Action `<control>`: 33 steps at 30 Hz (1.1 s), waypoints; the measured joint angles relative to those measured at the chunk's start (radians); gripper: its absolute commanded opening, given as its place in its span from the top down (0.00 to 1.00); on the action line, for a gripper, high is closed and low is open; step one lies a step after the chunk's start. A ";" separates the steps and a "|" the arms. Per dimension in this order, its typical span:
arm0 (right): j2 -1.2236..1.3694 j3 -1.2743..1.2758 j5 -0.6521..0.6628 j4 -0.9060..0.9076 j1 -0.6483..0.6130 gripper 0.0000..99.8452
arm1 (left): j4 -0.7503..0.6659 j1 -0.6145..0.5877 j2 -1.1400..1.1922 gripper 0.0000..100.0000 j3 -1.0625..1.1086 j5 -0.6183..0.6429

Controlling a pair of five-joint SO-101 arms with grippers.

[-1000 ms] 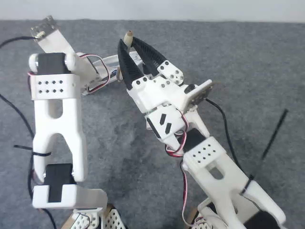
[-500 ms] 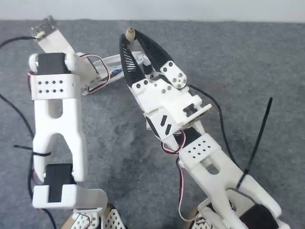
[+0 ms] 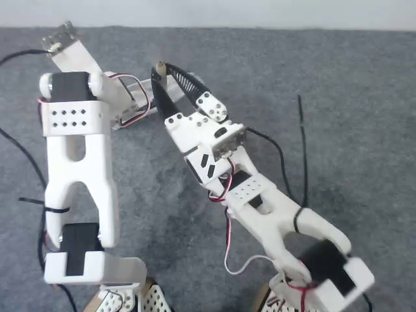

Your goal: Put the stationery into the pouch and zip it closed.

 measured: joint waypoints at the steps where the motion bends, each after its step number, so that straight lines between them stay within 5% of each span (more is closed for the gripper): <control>1: 0.021 0.000 0.012 -0.006 -0.005 0.99 | 0.000 0.000 0.000 0.99 0.000 0.000; 9: 0.068 0.068 0.150 -0.023 -0.066 0.77 | 0.000 0.000 0.000 0.99 0.000 -0.006; 28: -0.015 0.187 0.157 -0.028 -0.077 0.82 | 0.002 -0.087 0.000 0.99 0.000 -0.006; 33: -0.063 0.173 0.157 0.118 -0.081 0.82 | 0.002 -0.147 0.000 0.99 -0.012 -0.006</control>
